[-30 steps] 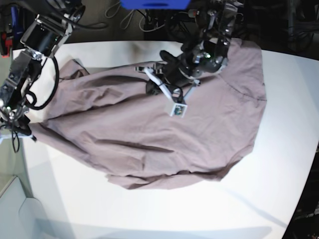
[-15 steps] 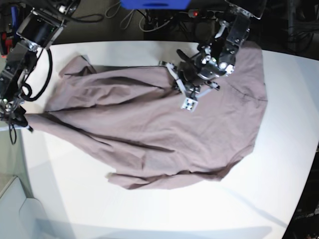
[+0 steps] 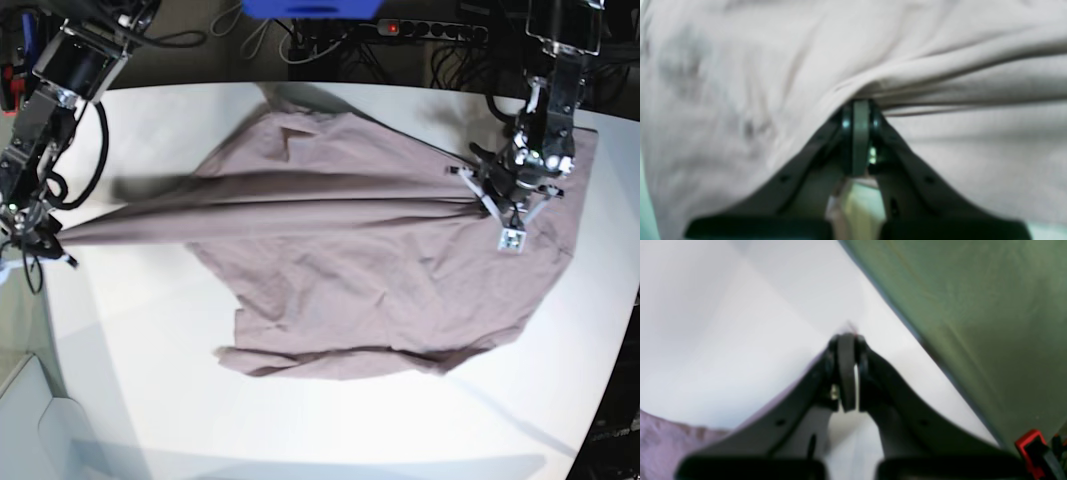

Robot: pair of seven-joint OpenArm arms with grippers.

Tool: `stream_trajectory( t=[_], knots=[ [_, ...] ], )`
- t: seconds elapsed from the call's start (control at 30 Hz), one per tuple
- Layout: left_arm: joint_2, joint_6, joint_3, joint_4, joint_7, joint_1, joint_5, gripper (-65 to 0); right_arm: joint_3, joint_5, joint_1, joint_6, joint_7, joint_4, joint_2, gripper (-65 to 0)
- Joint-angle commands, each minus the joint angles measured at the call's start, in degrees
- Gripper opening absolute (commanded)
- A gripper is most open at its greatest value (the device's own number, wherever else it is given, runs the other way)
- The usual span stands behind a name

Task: Layout the t-shirt on the table in an organized manner, then fold the t-shirt properly
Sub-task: 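Grasp the shirt with the left gripper and drag it outward, then grasp the shirt hem with the right gripper and pull it outward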

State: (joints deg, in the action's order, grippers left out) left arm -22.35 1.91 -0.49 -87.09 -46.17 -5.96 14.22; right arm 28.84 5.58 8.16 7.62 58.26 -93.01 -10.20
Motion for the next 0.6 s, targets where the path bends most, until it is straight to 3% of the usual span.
stream_trajectory(
  t=[0.0, 0.17, 0.27, 0.37, 0.57],
  knots=[
    [-1.3, -1.6, -1.7, -0.5, -0.1, 1.1, -2.0, -64.8, -0.8, -1.8, 0.6, -1.5, -2.3, -1.0, -1.2, -65.0],
    [-2.5, -1.6, -5.1, -4.8, -0.3, 1.4, -2.0, -64.8, -2.9, -1.8, -1.5, -7.6, 1.7, -1.1, -1.3, -65.0],
    [-2.1, -1.6, -5.9, -10.0, -0.5, 0.6, -2.0, -64.8, -2.9, -1.8, -1.5, -8.7, 3.0, -1.3, -1.2, -64.9],
    [-1.6, -1.6, -5.4, -15.0, -2.8, -0.8, -1.9, -64.8, -2.9, -1.8, -1.5, -8.8, 3.9, -1.4, -1.2, -59.8],
    [3.7, -1.6, -4.9, -25.0, -7.5, -3.5, -1.5, -64.8, -2.9, -1.5, -1.7, -8.9, 3.9, -4.5, -0.8, -46.5]
  ],
)
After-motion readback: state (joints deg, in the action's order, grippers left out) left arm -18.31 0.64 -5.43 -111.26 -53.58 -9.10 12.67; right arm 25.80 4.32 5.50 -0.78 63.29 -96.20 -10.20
